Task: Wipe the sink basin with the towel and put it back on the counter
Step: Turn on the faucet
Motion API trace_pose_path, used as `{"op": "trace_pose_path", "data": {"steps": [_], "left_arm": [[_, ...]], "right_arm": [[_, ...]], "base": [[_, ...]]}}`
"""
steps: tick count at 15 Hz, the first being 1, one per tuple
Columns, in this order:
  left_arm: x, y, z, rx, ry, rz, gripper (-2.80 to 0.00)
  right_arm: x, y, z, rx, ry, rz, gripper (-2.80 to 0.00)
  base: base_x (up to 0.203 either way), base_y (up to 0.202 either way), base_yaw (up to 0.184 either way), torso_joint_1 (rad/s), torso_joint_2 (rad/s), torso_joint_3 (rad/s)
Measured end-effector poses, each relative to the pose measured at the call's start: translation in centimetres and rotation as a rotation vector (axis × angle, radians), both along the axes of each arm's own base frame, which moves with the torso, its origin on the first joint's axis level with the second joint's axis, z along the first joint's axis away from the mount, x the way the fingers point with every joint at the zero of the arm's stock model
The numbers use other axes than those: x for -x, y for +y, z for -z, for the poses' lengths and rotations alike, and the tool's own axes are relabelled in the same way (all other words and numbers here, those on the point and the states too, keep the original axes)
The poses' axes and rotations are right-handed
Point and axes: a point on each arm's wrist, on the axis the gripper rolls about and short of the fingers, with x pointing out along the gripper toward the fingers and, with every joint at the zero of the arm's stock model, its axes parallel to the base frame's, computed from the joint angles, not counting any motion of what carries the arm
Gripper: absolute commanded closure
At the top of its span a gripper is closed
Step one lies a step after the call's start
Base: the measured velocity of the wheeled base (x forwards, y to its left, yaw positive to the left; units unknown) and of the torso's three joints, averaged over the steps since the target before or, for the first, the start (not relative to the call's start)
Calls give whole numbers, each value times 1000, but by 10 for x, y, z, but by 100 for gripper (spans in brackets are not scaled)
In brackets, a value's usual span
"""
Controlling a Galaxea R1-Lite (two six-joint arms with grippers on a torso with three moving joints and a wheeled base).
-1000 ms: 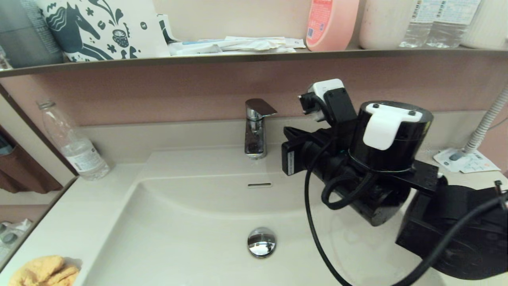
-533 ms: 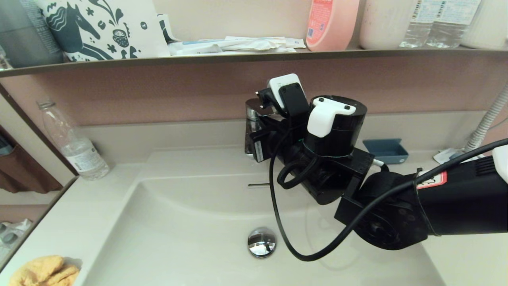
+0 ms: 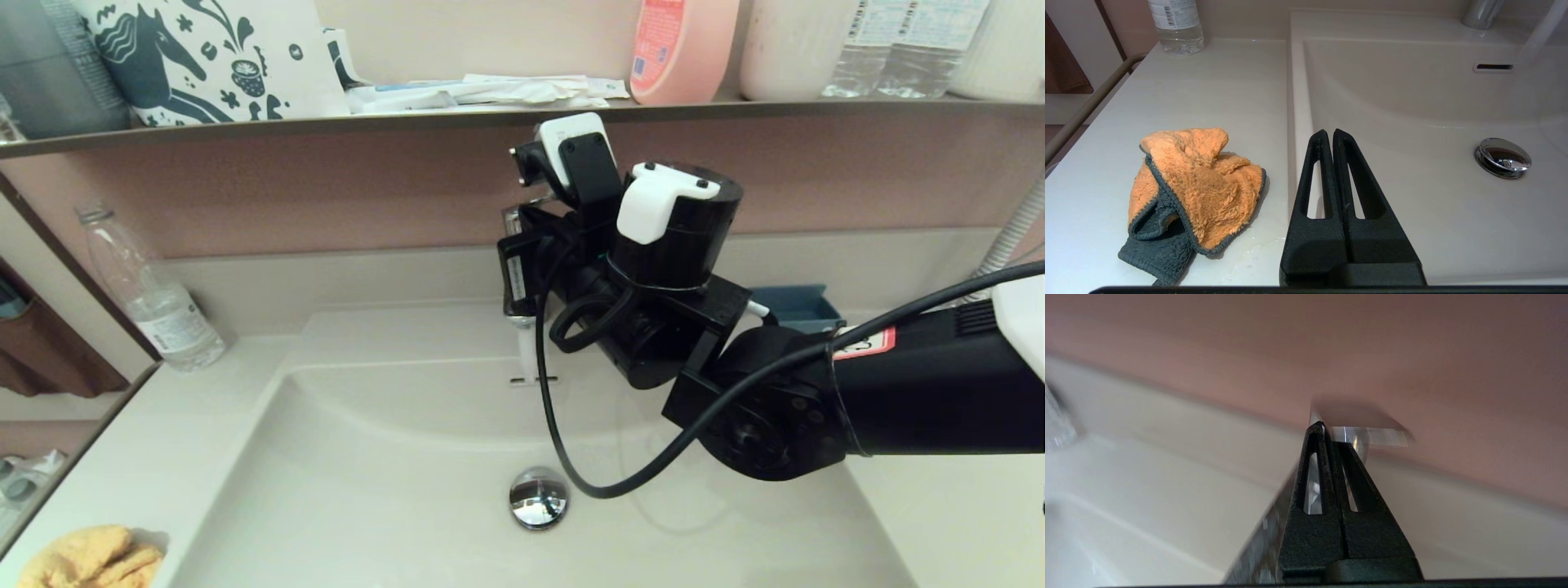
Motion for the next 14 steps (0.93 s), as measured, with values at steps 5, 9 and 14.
{"op": "trace_pose_path", "data": {"steps": [5,9,14], "left_arm": [[0,0,0,0,0,0,0],[0,0,0,0,-1,0,0],[0,0,0,0,0,0,0]], "right_arm": [[-3,0,-12,-7,-5,5,0],[4,-3,2,20,20,-5,0],[25,-8,-8,10,11,-36,0]], "base": [[0,0,0,0,0,0],[0,0,0,0,0,0],[0,0,0,0,0,0]]}}
